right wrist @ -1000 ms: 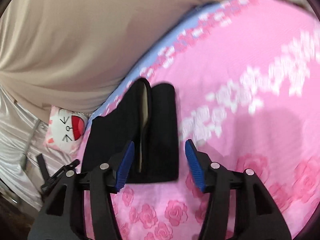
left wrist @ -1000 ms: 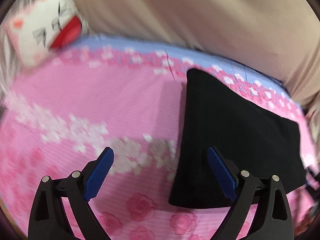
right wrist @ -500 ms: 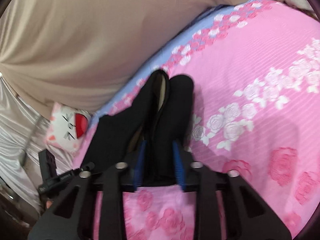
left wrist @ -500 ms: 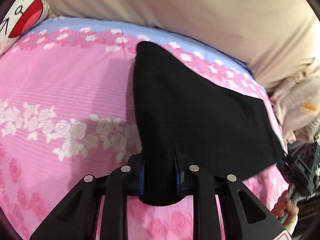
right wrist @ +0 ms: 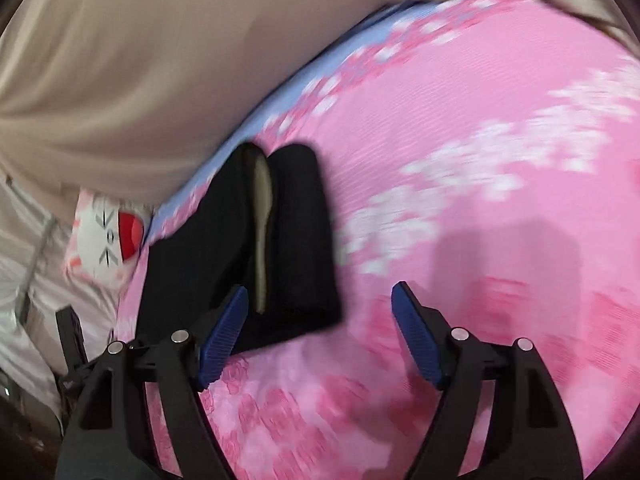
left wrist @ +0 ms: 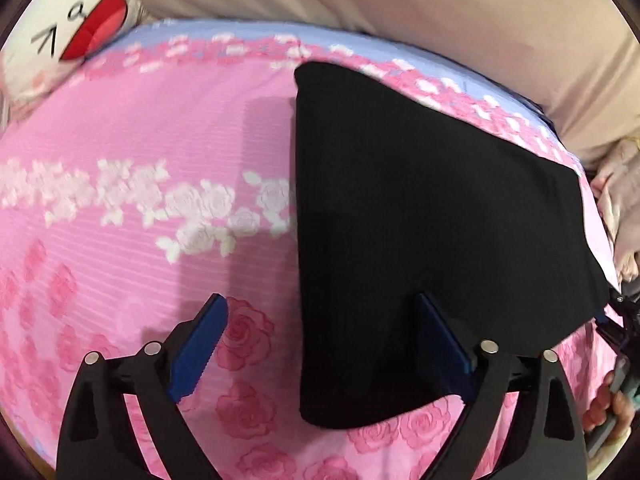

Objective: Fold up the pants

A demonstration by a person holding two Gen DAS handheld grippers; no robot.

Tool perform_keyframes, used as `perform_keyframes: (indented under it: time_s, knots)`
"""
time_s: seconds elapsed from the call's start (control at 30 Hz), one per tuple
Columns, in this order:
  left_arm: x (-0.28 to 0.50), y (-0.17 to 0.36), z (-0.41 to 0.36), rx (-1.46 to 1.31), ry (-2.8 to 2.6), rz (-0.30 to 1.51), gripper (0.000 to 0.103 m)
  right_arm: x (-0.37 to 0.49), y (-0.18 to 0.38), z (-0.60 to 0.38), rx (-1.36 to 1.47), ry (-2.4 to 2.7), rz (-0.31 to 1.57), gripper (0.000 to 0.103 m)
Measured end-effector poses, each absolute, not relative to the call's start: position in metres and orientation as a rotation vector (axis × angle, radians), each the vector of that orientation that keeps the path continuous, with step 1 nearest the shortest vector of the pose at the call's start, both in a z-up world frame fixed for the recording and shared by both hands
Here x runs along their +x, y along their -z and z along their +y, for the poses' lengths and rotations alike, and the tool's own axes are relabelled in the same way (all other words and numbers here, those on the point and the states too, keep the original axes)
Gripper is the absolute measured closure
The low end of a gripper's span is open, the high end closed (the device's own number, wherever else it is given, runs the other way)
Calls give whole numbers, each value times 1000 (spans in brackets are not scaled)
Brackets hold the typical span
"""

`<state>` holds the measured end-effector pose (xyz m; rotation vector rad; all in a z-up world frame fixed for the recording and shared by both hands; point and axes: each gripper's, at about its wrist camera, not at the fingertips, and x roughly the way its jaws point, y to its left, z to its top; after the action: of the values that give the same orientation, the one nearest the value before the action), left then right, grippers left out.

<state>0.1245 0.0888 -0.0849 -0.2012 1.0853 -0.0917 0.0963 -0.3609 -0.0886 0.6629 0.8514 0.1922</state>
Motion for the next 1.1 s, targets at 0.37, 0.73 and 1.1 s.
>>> perform_keyframes:
  time_s: [0.37, 0.73, 1.1]
  knots:
    - [113, 53, 96, -317, 355, 1097, 84, 31, 38, -366, 754, -242, 711, 87]
    - [97, 17, 137, -305, 242, 998, 40, -26, 22, -388, 687, 18, 630, 82]
    - [185, 68, 46, -167, 168, 1082, 5, 150, 85, -274, 439, -202, 849, 93]
